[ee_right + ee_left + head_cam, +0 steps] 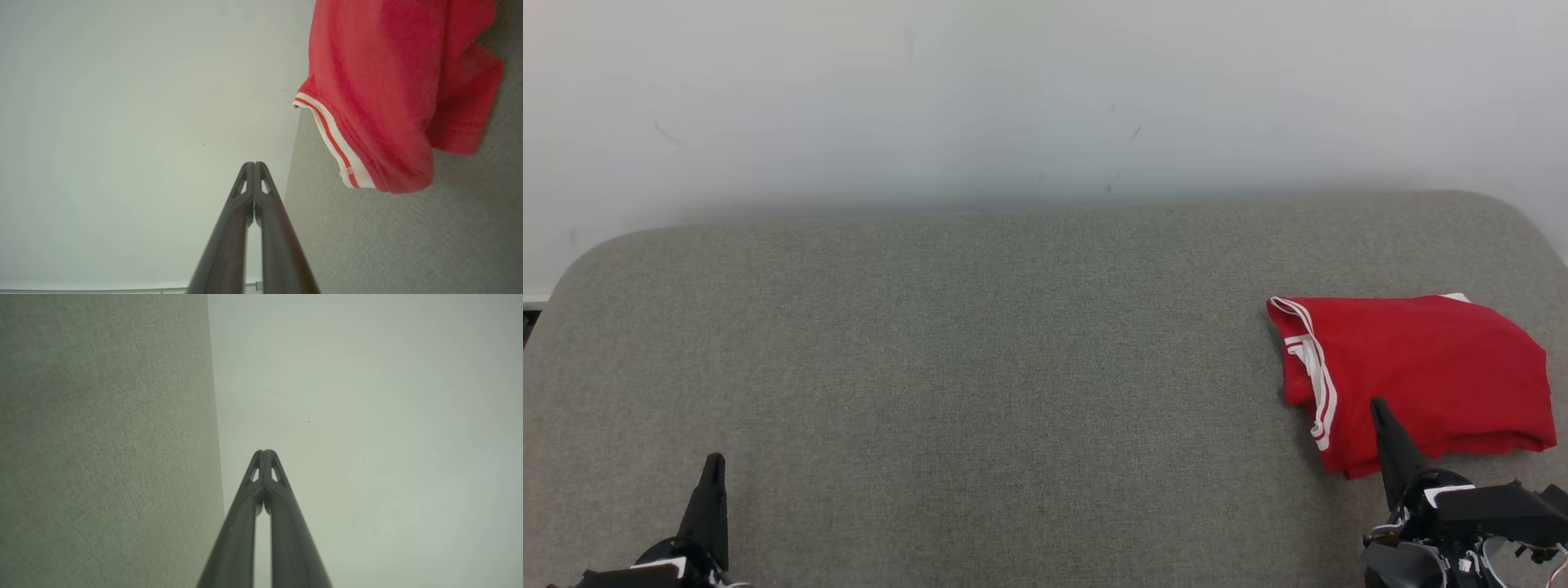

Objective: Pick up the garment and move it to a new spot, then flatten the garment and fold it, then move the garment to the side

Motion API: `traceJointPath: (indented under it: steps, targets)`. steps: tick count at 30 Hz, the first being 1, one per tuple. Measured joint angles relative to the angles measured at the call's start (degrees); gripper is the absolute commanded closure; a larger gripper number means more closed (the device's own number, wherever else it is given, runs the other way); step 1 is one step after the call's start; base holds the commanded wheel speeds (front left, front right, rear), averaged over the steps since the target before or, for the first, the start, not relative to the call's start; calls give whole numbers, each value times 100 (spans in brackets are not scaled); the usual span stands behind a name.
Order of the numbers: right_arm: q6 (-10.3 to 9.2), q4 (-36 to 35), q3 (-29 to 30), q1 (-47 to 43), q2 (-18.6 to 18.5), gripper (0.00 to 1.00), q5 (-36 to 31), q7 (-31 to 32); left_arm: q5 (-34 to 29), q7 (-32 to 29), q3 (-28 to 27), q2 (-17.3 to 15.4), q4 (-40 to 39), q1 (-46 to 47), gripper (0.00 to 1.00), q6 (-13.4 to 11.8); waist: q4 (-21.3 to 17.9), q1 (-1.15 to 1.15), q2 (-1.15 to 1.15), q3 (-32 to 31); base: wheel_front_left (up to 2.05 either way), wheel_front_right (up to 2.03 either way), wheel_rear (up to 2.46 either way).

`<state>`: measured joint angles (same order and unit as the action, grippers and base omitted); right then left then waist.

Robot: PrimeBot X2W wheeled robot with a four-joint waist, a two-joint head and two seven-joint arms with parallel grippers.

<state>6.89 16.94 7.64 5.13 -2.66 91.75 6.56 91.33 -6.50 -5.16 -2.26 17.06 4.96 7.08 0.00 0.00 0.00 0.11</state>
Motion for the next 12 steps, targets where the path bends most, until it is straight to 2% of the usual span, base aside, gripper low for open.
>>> traceJointPath:
  steps: [12]
  targets:
    - [0, 0, 0, 0, 0, 100, 0, 0, 0, 0, 0, 0, 0, 0, 100, 0, 0, 0, 0, 0, 0, 0, 0]
